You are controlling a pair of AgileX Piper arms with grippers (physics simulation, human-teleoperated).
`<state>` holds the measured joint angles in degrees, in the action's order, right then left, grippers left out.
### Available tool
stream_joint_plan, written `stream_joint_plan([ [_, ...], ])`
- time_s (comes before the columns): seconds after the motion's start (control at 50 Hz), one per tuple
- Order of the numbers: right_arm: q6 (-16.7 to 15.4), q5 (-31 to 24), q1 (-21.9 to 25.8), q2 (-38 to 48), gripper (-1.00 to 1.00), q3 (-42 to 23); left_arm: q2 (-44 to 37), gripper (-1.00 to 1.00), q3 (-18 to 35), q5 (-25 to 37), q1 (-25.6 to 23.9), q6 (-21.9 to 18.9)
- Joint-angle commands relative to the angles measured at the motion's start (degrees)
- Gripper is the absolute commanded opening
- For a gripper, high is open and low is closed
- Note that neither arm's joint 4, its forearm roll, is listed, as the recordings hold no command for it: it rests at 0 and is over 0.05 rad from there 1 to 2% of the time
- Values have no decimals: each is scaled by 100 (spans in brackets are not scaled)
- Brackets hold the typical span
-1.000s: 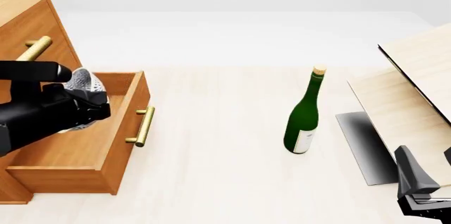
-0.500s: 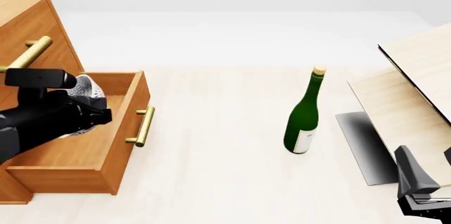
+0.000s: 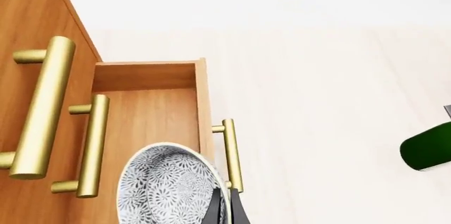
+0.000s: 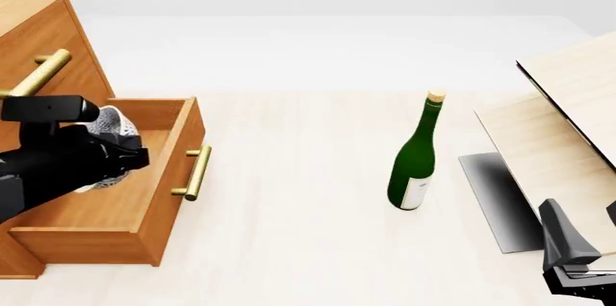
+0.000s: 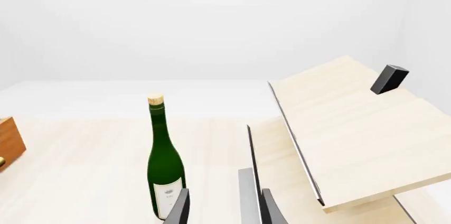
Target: Put the bowl in the bottom drawer of the cabinet.
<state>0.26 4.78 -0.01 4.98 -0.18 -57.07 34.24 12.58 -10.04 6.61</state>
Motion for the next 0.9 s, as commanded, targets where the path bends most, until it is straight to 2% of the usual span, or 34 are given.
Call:
stream_joint_plan([
  [0.02, 0, 0, -1, 0, 100, 0, -151, -100, -3, -98, -2, 31],
  [0.5, -1, -1, 0, -2, 100, 0, -523, -100, -185, -515, 299, -45],
  [0.52, -1, 0, 0, 1, 100, 0, -604, -100, -319, -725, 297, -40],
  [0.58, 1, -1, 0, -1, 100, 0, -573, -100, -201, -570, 301, -29],
  [0.9, 0, 0, 0, 1, 100, 0, -922, -100, -340, -1013, 579, -99],
])
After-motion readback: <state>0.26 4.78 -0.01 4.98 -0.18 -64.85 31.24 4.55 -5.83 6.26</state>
